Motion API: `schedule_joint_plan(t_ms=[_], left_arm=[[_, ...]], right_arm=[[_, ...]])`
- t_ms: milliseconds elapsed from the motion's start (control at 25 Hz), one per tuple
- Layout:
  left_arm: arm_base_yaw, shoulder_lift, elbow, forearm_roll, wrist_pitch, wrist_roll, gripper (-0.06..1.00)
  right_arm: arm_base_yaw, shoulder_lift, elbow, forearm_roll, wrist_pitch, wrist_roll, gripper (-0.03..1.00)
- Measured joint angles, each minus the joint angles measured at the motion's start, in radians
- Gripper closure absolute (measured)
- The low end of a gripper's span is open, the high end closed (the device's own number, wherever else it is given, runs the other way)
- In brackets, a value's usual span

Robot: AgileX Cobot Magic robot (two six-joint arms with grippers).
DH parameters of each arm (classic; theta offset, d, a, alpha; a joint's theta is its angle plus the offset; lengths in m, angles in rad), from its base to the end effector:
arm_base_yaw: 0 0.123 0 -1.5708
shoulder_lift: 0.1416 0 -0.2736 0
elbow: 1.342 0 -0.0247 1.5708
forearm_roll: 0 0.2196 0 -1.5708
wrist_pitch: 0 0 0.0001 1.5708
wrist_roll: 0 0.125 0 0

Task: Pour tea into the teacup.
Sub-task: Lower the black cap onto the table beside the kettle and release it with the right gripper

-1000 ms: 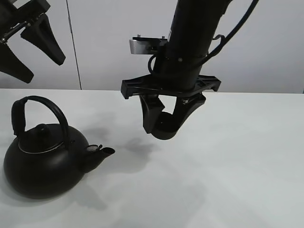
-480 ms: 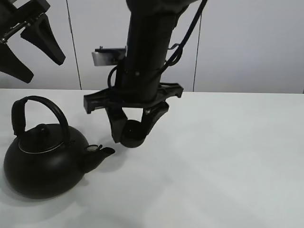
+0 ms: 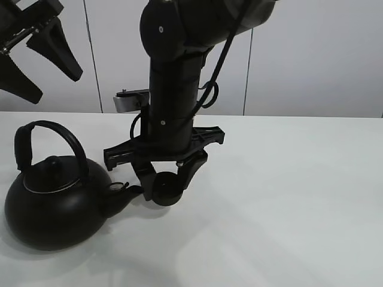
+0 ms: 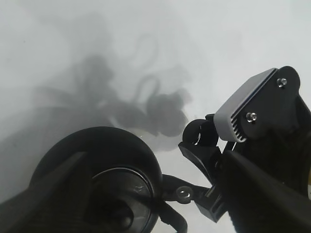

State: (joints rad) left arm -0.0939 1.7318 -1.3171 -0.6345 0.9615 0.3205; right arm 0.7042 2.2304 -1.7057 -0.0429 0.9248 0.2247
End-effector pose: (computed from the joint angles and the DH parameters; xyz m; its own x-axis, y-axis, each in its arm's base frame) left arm 0.3313 -0.0923 0.2357 -0.9400 0.0200 -0.3406 0.1916 0.8570 -0.4783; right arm 0.3318 0.2762 0.1205 -0.8576 -0.4695 -0.2100 -0.4817 0.8763 0.0081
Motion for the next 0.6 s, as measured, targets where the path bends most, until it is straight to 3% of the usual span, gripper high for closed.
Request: schedule_joint_plan(t_ms=[600], left_arm=[[0.0, 0.0, 0.0, 0.0, 0.0, 0.0, 0.41]], right_arm=[[0.0, 0.029, 0.0, -0.01, -0.002, 0.01, 0.57]])
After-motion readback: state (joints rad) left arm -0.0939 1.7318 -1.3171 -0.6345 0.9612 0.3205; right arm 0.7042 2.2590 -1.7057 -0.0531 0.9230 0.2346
